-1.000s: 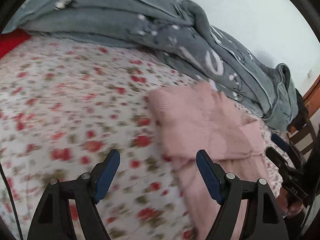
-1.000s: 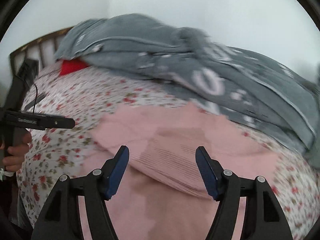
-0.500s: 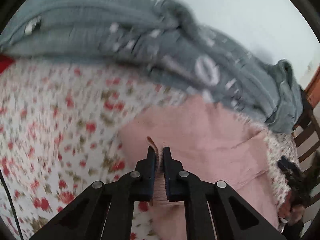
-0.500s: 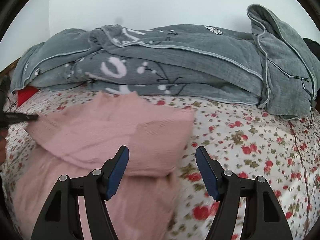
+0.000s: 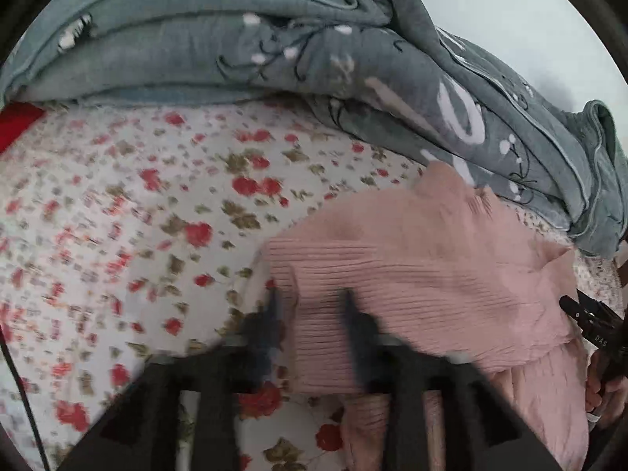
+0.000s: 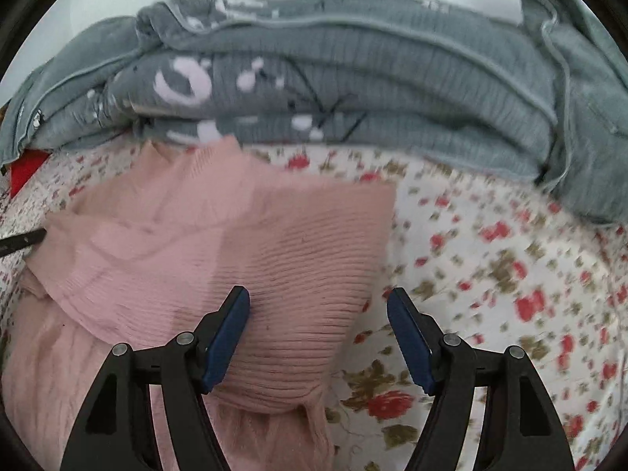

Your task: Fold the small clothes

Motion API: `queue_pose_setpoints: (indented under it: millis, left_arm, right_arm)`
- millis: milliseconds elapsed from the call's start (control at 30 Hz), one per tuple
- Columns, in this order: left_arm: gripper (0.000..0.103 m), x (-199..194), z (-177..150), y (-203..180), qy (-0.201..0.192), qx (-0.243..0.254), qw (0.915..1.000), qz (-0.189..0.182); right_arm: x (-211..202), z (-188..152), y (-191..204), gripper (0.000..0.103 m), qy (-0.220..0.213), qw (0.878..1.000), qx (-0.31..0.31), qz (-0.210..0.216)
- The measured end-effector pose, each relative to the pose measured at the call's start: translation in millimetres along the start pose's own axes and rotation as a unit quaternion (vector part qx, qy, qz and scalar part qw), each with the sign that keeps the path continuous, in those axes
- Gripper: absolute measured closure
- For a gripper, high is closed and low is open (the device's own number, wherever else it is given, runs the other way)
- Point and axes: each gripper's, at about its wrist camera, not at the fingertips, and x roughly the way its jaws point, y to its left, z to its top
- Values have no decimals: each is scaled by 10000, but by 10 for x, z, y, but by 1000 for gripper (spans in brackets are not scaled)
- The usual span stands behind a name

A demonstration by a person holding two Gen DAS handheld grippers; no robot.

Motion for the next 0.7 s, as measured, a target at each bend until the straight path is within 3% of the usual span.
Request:
queue_pose_setpoints:
  millis: [33, 133, 300, 400, 567, 700]
  left_arm:
    - [40, -46, 10, 4, -52, 0, 10000, -45]
    - [41, -122, -10, -29, -21, 38, 9999, -103]
    - [40, -343, -218, -67, 98, 77, 9997, -227]
    - [41, -566, -410, -67, 77, 79, 9997, -233]
    - [41, -843, -737, -48, 111, -11, 9990, -435]
    - [42, -1001, -1038, -69, 220, -1, 9988, -426]
  right_arm:
    - [28, -1, -7, 32, 34, 10000, 15, 9]
    - [30, -3, -55, 33, 92, 9998, 164, 18]
    - [-395, -159, -107, 34, -55, 9986, 448, -261]
    - [-758, -342, -64, 34, -177, 9986, 411, -269]
    - [-1340, -780, -66, 34, -329, 9958, 578, -624]
    - [-1648, -1143, -112, 38, -408, 9946, 899, -333]
